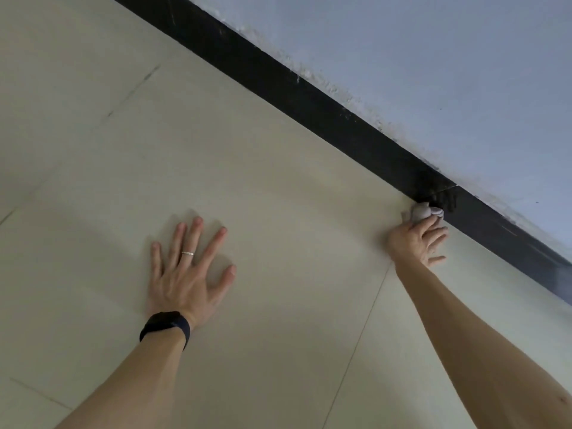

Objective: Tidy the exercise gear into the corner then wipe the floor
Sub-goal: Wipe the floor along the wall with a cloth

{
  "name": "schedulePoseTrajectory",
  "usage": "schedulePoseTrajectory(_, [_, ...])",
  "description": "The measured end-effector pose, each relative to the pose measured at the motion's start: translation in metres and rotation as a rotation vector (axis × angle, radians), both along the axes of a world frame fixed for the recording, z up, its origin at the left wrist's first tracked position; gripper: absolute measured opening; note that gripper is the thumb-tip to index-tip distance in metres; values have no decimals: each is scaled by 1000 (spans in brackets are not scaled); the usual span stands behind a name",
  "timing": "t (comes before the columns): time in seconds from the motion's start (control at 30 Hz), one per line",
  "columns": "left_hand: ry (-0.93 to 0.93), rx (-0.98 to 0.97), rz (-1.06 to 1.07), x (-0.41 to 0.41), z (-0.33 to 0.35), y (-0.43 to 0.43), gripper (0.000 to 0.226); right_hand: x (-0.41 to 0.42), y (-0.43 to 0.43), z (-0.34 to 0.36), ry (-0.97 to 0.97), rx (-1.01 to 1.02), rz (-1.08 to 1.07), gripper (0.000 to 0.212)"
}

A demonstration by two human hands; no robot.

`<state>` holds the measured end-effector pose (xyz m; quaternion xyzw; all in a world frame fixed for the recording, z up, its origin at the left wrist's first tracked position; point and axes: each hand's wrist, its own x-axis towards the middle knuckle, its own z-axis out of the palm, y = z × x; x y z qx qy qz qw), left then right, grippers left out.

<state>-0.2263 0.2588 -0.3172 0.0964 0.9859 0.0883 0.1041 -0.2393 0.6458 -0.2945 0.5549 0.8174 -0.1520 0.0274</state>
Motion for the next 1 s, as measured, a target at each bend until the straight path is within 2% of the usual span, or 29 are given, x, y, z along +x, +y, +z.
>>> schedulePoseTrajectory(0.03, [3,4,4,1,-1,0,71,-15,-3,3,4,-47,-108,67])
schedulePoseTrajectory(0.07, [5,2,6,1,-1,1,71,-29,-11,9,-12,-131,-119,67])
schedulePoseTrajectory(0.13, [4,-9,3,-1,-2,0,72,-57,-41,6,-10,-212,-1,67])
schedulePoseTrajectory(0.23, [1,-25,11,-2,-4,-2,73,-79,-109,-5,41,-52,461,63])
schedulePoseTrajectory(0.3, [21,-22,-1,-2,-6,-1,73,-80,-139,-9,4,-33,816,60])
schedulePoseTrajectory(0.43, [15,-13,-33,-14,-8,8,73,-71,-115,1,-143,65,1151,59])
schedulePoseTrajectory(0.6, [-50,-49,-39,-20,-2,4,72,22,-119,11,-210,6,1378,59])
schedulePoseTrajectory(0.7, [-79,-25,-33,-14,5,2,71,123,-144,21,-219,-127,1693,69])
schedulePoseTrajectory(0.8, [-60,-36,-36,-7,5,5,71,143,-127,18,-213,-137,1934,71])
schedulePoseTrajectory(0.83, [-48,-42,-31,-6,5,4,71,128,-117,12,-211,-87,1904,70])
schedulePoseTrajectory(0.87, [-40,-56,-25,-6,4,4,71,105,-108,9,-205,-34,1783,71])
schedulePoseTrajectory(0.97, [-46,-80,-45,-7,2,6,69,42,-85,9,-264,-32,1270,62])
schedulePoseTrajectory(1.0, [-69,-73,-50,-6,3,6,68,35,-82,10,-277,-51,1180,60])
